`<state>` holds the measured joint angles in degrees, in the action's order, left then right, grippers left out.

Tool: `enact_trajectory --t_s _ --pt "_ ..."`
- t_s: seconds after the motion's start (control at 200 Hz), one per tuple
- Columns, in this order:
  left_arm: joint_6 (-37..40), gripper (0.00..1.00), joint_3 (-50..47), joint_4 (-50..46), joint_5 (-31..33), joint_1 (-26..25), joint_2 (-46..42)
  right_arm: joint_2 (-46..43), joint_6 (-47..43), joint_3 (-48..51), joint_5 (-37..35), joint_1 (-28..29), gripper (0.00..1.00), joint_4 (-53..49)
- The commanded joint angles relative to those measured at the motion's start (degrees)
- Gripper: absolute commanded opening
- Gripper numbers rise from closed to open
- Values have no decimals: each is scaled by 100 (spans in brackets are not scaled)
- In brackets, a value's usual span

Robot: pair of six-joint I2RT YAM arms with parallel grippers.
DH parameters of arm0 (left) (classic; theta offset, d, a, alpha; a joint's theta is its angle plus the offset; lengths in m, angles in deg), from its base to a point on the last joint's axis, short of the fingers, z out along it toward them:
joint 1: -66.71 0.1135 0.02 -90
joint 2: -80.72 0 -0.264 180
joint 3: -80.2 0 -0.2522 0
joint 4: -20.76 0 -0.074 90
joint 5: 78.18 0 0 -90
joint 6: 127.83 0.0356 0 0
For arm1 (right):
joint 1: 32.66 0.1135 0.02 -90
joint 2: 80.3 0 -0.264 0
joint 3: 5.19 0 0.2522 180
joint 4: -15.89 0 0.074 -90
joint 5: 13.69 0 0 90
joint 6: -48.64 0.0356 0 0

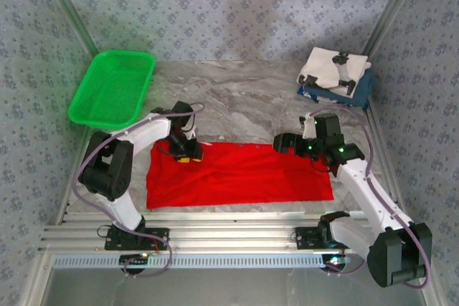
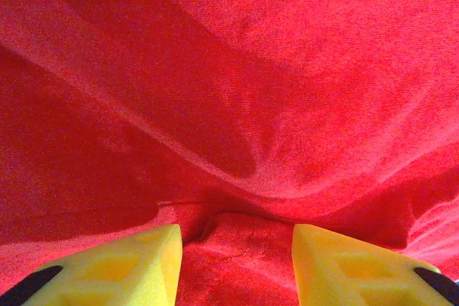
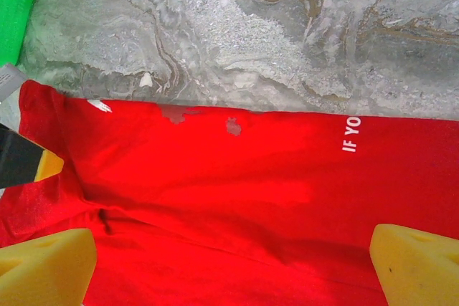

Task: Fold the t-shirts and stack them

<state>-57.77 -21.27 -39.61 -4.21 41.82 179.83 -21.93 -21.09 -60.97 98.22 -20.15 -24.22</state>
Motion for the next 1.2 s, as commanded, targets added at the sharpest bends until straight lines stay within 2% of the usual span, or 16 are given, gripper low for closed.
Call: enact_trajectory --t_s 0.0,0.36,0.695,0.919,1.194 --pt "164 42 158 -148 109 -22 103 -124 -50 58 -2 13 100 -135" --pt "341 32 126 -271 -65 -86 166 -133 -9 54 -152 -12 100 -217" --pt "281 7 -63 -343 -225 -195 -247 -117 31 62 -257 -52 100 -213" --pt "-86 6 -312 -390 -146 -482 -846 -112 77 128 -293 -91 100 -168" --pt "-976 5 -964 -189 -139 -1002 -1601 28 124 157 -344 -143 100 -125"
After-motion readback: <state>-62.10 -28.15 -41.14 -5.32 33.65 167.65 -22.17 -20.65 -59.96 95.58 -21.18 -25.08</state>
